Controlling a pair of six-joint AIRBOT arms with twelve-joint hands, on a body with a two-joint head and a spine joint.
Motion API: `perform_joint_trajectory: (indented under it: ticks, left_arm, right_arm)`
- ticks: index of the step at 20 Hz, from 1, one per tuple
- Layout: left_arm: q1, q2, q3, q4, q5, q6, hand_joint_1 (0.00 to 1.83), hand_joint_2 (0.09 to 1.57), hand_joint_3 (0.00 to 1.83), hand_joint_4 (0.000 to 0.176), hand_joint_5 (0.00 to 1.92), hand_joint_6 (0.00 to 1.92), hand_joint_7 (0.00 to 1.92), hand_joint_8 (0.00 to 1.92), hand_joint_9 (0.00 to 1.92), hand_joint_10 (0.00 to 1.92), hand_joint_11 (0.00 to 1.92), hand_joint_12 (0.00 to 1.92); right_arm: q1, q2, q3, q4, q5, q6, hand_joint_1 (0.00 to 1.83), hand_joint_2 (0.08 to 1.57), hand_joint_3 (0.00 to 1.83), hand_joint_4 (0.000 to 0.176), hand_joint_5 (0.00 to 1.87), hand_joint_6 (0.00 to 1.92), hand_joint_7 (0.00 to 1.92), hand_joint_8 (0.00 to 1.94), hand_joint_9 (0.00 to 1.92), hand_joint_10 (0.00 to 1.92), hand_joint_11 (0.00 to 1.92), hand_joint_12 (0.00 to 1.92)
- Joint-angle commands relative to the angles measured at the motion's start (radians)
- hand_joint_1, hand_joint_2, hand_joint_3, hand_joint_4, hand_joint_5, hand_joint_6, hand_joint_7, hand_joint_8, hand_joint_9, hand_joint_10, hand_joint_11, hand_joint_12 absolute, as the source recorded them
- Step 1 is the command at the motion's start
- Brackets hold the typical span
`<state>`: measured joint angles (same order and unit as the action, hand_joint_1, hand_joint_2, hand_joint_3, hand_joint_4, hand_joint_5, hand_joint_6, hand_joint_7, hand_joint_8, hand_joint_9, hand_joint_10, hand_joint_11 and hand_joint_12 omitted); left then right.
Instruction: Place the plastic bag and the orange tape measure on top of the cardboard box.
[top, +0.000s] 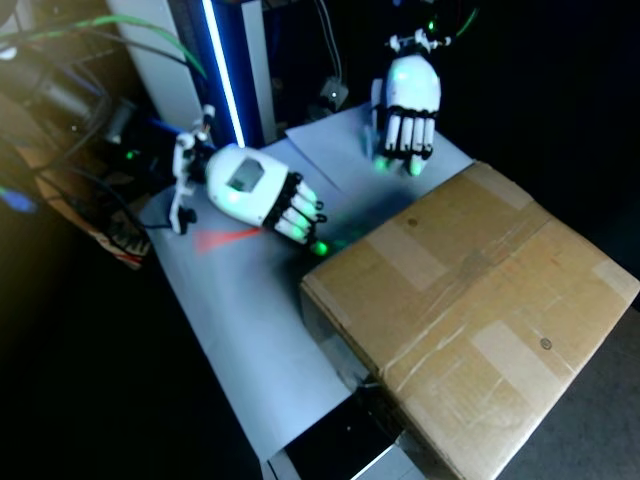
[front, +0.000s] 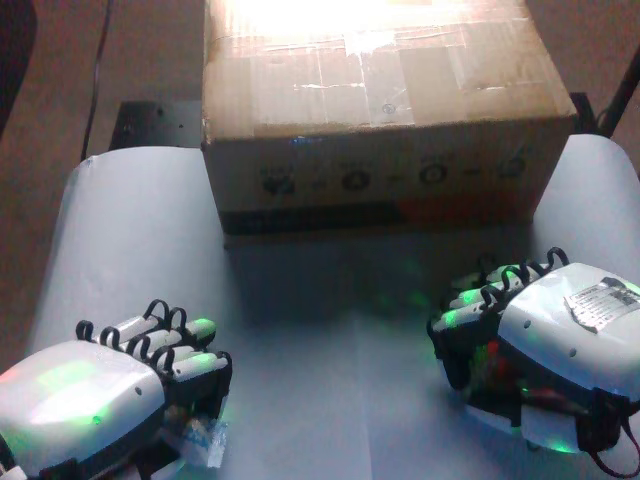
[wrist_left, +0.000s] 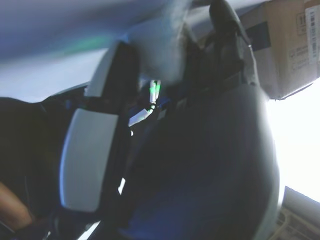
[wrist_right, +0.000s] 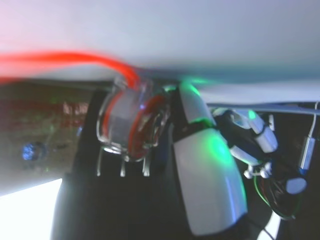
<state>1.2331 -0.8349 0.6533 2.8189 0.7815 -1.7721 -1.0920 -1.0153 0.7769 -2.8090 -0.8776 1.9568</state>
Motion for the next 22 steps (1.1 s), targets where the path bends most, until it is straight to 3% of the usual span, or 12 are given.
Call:
perform_joint_trajectory:
  ticks: [1,4,5,7,8,10,11,15,16,18,19,22]
  left_arm:
    - [0.012,-0.019,0.006,-0.024,-0.056,-0.014,1.25,1.41,0.0,0.0,0.4,1.65,0.46,1.8,0.46,1.92,0.25,1.92]
    - [0.013,-0.044,0.03,-0.04,-0.048,-0.015,1.26,1.41,0.0,0.0,0.39,1.69,0.46,1.76,0.47,1.92,0.2,1.92]
    - [0.013,-0.05,0.038,-0.048,-0.042,-0.015,1.26,1.41,0.0,0.0,0.38,1.69,0.44,1.77,0.48,1.92,0.2,1.92]
    - [0.013,-0.056,0.049,-0.056,-0.026,-0.016,1.26,1.42,0.0,0.0,0.37,1.68,0.42,1.8,0.5,1.92,0.24,1.92]
    - [0.012,-0.056,0.053,-0.055,-0.015,-0.017,1.26,1.42,0.0,0.0,0.38,1.71,0.42,1.8,0.49,1.92,0.23,1.92]
    - [0.007,-0.055,0.056,-0.049,0.003,-0.023,1.21,1.47,0.0,0.0,0.31,1.9,0.38,1.91,0.34,1.92,0.04,1.92]
    - [-0.002,-0.054,0.059,-0.037,0.016,-0.032,1.21,1.47,0.0,0.0,0.32,1.9,0.38,1.92,0.34,1.92,0.06,1.92]
    - [-0.076,-0.05,0.076,0.006,0.019,-0.038,1.22,1.47,0.0,0.0,0.32,1.91,0.38,1.92,0.33,1.92,0.02,1.9]
    - [-0.091,-0.048,0.078,0.015,0.02,-0.039,1.41,1.33,0.0,0.0,0.47,1.64,0.54,1.59,0.54,1.59,0.4,1.92]
    - [-0.132,-0.038,0.082,0.061,0.038,-0.07,1.46,1.3,0.0,0.0,0.53,1.54,0.56,1.53,0.59,1.55,0.49,1.92]
    - [-0.149,-0.032,0.089,0.09,0.054,-0.109,1.26,1.41,0.01,0.0,0.37,1.75,0.43,1.76,0.49,1.91,0.22,1.92]
    - [-0.188,-0.022,0.108,0.152,0.096,-0.182,1.26,1.41,0.0,0.0,0.36,1.75,0.46,1.74,0.48,1.92,0.2,1.92]
  right_arm:
    - [-0.004,-0.017,0.005,0.006,0.056,-0.01,1.48,1.21,0.0,0.0,0.71,1.12,0.79,1.35,0.71,1.38,0.55,1.78]
    - [0.003,-0.017,0.005,0.002,0.055,-0.01,1.5,1.15,0.0,0.0,0.9,0.72,0.86,1.25,0.82,1.32,0.69,1.74]
    - [0.005,-0.017,0.005,0.001,0.054,-0.01,1.37,1.19,0.0,0.0,0.85,0.81,0.8,1.38,0.79,1.53,0.87,1.6]
    - [0.014,-0.013,0.005,-0.007,0.052,-0.01,1.37,1.19,0.0,0.0,0.82,0.85,0.81,1.36,0.8,1.54,0.91,1.56]
    - [0.021,-0.013,0.005,-0.013,0.052,-0.01,1.47,1.21,0.01,0.0,0.73,0.94,0.74,1.37,0.73,1.5,0.64,1.75]
    - [0.036,-0.011,0.004,-0.025,0.051,-0.01,1.49,1.22,0.0,0.0,0.7,1.02,0.72,1.4,0.72,1.45,0.56,1.79]
    - [0.045,-0.006,0.001,-0.034,0.049,-0.01,1.37,1.18,0.0,0.0,0.85,0.85,0.8,1.4,0.81,1.46,0.84,1.58]
    - [0.062,0.036,-0.024,-0.061,0.017,-0.01,1.37,1.17,0.0,0.0,0.87,0.83,0.84,1.33,0.84,1.44,0.9,1.57]
    - [0.065,0.047,-0.033,-0.067,0.007,-0.01,1.37,1.17,0.0,0.0,0.88,0.82,0.84,1.35,0.83,1.46,0.88,1.59]
    - [0.076,0.076,-0.056,-0.086,-0.023,-0.01,1.36,1.2,0.0,0.0,0.85,0.85,0.77,1.44,0.77,1.55,0.84,1.65]
    - [0.085,0.09,-0.065,-0.097,-0.036,-0.01,1.38,1.15,0.0,0.0,0.97,0.72,0.84,1.28,0.88,1.41,0.88,1.63]
    - [0.114,0.115,-0.081,-0.124,-0.065,-0.01,1.36,1.19,0.0,0.0,0.86,0.85,0.77,1.43,0.79,1.55,0.86,1.76]
